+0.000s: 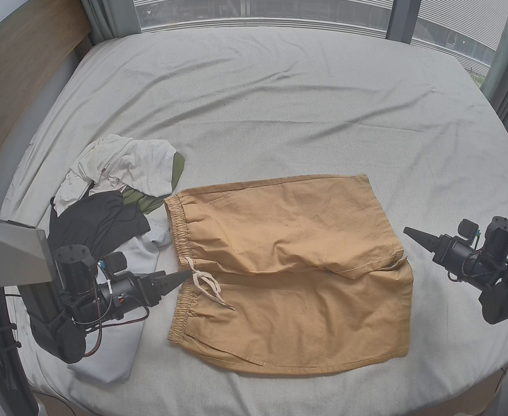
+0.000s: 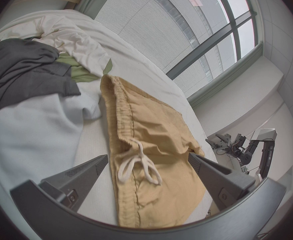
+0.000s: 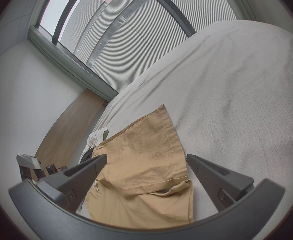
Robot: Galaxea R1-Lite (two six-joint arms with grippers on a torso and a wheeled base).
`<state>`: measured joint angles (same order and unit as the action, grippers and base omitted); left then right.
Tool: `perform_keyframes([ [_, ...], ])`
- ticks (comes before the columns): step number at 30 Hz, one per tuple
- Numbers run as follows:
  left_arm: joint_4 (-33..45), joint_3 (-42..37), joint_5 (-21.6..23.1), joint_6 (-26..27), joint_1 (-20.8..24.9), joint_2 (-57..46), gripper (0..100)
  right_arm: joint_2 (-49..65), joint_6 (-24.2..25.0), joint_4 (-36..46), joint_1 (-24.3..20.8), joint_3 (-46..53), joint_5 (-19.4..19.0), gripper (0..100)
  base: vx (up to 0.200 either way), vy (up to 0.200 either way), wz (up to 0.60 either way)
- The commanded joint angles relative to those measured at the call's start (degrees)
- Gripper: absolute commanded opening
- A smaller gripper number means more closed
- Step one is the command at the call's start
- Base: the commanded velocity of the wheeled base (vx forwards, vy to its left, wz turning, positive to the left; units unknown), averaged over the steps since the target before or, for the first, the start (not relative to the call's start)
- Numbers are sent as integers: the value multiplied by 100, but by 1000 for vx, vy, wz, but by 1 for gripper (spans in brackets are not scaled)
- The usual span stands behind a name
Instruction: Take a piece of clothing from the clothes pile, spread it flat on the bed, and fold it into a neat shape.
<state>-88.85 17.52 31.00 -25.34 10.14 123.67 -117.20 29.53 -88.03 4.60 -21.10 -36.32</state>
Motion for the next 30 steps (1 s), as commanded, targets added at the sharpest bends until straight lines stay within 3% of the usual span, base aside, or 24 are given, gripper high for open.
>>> perform_keyframes([
  [1, 8, -908, 416, 3, -4, -678, 100, 242, -8, -4, -108, 124, -86, 100, 0, 0, 0],
  [10, 16, -1427, 468, 12, -83, -608, 100, 250, -114, -4, -231, 238, -69, 100, 0, 0, 0],
  [20, 8, -1339, 372, 469, -74, 306, 100, 224, -140, -4, -178, 203, -69, 100, 0, 0, 0],
  [30, 8, -1251, 372, 487, -39, 676, 100, 215, -131, -4, -170, 177, -60, 100, 0, 0, 0],
])
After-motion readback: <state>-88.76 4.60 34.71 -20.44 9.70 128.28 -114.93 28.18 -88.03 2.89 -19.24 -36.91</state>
